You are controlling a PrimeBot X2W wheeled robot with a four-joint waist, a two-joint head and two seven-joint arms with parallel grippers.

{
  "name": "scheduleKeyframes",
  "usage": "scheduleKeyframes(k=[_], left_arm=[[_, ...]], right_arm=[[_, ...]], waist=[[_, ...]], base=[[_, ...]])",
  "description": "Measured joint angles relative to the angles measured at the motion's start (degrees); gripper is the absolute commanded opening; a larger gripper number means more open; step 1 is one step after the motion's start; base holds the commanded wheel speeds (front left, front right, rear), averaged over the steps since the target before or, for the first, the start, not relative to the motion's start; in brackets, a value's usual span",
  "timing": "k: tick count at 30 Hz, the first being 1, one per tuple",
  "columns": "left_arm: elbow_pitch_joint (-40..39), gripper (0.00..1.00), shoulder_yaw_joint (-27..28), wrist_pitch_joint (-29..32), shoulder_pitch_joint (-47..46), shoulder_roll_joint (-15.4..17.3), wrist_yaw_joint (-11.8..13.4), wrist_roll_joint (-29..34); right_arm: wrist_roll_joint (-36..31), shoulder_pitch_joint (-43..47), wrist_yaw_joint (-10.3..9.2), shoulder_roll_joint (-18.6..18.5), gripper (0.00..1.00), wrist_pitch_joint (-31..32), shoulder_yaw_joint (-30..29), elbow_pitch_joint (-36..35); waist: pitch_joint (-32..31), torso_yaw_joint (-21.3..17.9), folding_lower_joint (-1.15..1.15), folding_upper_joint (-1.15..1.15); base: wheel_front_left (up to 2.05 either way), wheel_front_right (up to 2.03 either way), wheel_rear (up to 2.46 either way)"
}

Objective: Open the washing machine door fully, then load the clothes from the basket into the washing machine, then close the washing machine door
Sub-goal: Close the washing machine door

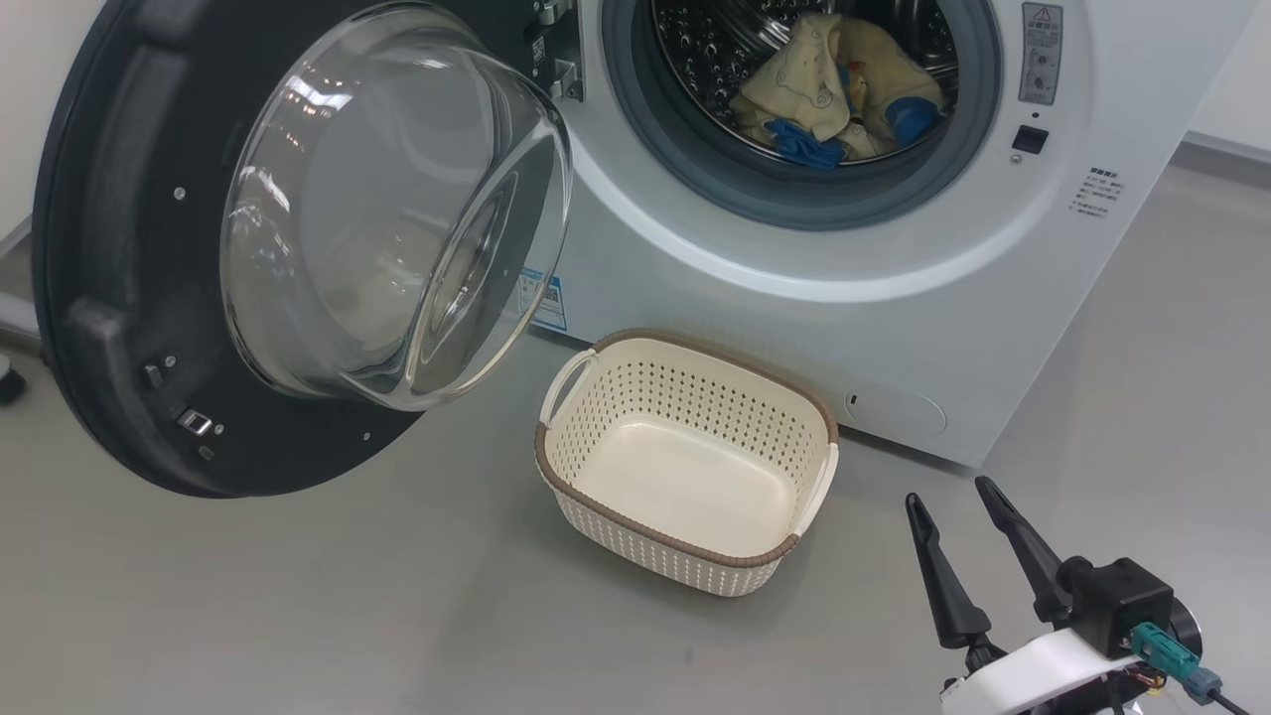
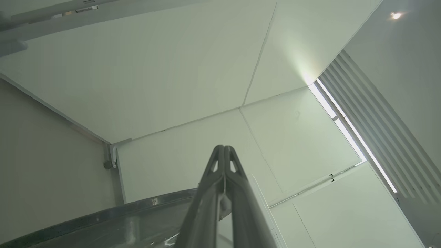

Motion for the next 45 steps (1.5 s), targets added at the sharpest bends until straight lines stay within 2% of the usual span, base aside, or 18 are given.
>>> scheduleKeyframes(k=[4,11,16,22,31,45], left_arm=[[6.16,0.00,1.68,2.13,-3.43,2.77,3.11,-2.50],[15.69,0.00,2.60,5.12,-7.80,5.33,7.34,-5.22],[21.11,0.00,2.26,6.10,-11.00,6.79,7.87,-6.59],[26.04,0.00,-1.65,8.49,-12.94,8.87,8.34,-5.69],[30.14,0.00,-5.65,11.32,-15.49,9.65,8.40,-3.59],[35.40,0.00,-8.62,17.31,-17.95,11.56,8.23,-3.20]], right_arm=[[-0.31,-0.08,0.03,-0.21,1.00,0.47,0.37,-0.67],[-0.32,-1.30,0.12,-0.54,1.00,1.20,0.77,-1.32],[-0.33,-1.38,0.16,-1.57,1.00,1.59,0.76,-1.85],[-0.40,-2.72,0.41,-1.99,1.00,1.93,0.74,-2.81],[-0.40,-3.64,0.57,-2.77,1.00,2.02,0.51,-3.52],[-0.40,-3.72,0.59,-3.52,1.00,2.38,-0.67,-3.96]], waist=[[0.67,-0.58,0.00,0.00],[2.02,-2.11,0.00,0.00],[3.32,-3.10,0.00,0.00],[5.06,-4.17,0.00,0.00],[7.25,-5.31,0.00,0.00],[9.32,-5.63,0.00,0.00]], base=[[0.00,0.00,0.00],[0.00,0.00,0.00],[0.00,0.00,0.00],[0.00,0.00,0.00],[0.00,0.00,0.00],[0.00,0.00,0.00]])
